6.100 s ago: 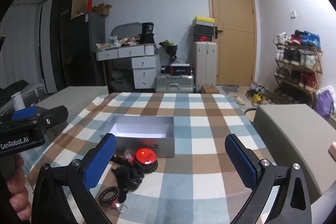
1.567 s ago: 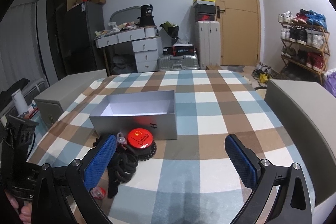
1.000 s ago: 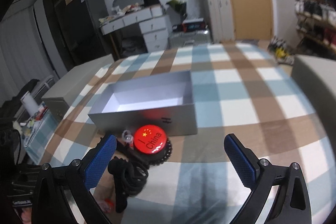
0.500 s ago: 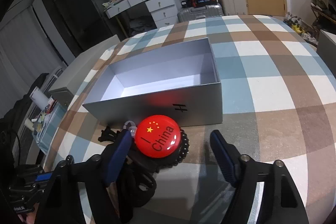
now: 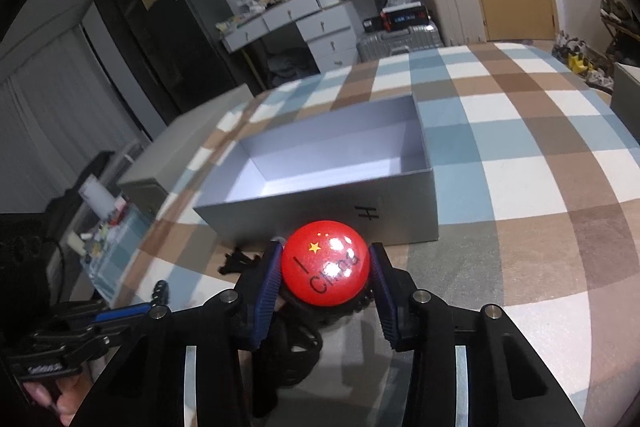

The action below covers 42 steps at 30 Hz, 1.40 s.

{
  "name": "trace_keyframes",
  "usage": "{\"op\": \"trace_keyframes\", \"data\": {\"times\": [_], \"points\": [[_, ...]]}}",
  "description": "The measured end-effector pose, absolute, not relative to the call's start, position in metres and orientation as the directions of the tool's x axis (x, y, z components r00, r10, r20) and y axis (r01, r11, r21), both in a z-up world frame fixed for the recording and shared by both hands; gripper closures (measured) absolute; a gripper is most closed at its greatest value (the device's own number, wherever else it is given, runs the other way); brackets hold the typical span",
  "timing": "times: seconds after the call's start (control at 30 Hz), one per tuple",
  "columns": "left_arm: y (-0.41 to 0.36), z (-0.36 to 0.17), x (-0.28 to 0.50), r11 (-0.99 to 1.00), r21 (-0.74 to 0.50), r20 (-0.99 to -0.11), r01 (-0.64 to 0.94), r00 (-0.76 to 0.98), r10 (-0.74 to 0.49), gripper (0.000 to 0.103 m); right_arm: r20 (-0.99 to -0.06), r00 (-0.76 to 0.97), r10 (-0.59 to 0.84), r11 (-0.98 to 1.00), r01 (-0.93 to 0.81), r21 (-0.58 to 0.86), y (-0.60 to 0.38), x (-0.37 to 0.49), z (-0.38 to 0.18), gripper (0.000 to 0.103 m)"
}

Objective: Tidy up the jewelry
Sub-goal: 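Carry the coiled bracelet and red badge into the grey box and release both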

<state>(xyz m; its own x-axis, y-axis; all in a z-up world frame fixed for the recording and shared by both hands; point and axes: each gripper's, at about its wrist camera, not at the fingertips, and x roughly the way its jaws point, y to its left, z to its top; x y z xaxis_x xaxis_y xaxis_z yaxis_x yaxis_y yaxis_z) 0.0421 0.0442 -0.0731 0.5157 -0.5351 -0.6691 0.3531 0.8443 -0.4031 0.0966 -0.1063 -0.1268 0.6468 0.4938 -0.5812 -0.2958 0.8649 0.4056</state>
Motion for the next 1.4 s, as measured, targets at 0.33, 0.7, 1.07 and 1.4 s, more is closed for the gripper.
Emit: {"op": "trace_keyframes", "data": {"times": [0.33, 0.7, 1.07, 1.4], "points": [[0.042, -0.029, 0.065, 0.845, -0.347, -0.599, 0.407, 0.597, -0.534, 0.098, -0.485, 0.672, 0.559, 0.815, -0.338, 0.471, -0.119, 0.107, -0.086, 0.061], [0.022, -0.029, 0.131, 0.843, -0.323, -0.603, 0.431, 0.593, -0.534, 0.098, -0.53, 0.667, 0.524, 0.847, -0.342, 0.408, -0.11, 0.16, -0.07, 0.061], [0.01, -0.053, 0.158, 0.854, -0.33, -0.66, 0.403, 0.548, -0.514, 0.098, -0.615, 0.617, 0.491, 0.871, -0.341, 0.354, -0.099, 0.196, -0.097, 0.061], [0.016, -0.075, 0.169, 0.837, -0.404, -0.693, 0.37, 0.474, -0.544, 0.098, -0.676, 0.576, 0.46, 0.884, -0.372, 0.284, -0.082, 0.206, -0.113, 0.061]]}}
